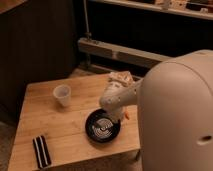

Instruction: Drag the ceramic bowl in a circle

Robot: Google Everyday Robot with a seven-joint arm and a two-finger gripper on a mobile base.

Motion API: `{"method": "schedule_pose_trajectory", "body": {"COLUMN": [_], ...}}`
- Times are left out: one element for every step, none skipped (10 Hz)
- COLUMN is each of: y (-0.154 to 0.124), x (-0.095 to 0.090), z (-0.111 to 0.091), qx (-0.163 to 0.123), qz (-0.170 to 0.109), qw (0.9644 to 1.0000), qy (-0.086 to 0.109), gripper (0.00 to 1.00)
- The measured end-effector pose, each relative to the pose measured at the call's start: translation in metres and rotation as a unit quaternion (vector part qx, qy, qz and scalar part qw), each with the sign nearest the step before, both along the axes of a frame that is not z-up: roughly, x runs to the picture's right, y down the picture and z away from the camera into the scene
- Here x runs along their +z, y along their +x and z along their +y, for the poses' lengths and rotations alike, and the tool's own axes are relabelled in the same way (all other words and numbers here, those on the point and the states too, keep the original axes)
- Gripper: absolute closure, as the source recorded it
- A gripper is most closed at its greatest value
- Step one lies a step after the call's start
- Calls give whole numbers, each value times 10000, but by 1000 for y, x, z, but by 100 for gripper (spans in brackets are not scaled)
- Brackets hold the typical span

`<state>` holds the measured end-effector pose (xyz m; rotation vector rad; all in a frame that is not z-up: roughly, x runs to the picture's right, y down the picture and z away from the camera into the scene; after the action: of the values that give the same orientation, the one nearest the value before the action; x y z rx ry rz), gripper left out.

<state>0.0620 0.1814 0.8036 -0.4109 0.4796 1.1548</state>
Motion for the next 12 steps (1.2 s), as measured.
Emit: {"method": "schedule_pose_trajectory", "body": {"y": [-13,-25,-36,-54,-73,-92,-116,-133,-153,-167,-182,-189], "x": [-19,-34,-45,-62,-76,-85,-96,-99,-99,-98,-90,-82], "z": [22,39,51,68,80,88,96,97,95,92,82,74], "qx": [-93,-172,-226,-324,-405,-435,-473,-484,-499,-495,-463,-434], "qz": [-208,-392,-534,-787,-1007,-1162,-1345,-1442,-1556,-1633,-1666,-1673], "qw": [9997,9989,9981,9960,9937,9918,9894,9880,9863,9851,9848,9848], "qy": [-91,-169,-217,-273,-293,-291,-292,-262,-233,-212,-190,-187], "gripper": [100,100,100,100,100,100,100,100,100,100,100,100]}}
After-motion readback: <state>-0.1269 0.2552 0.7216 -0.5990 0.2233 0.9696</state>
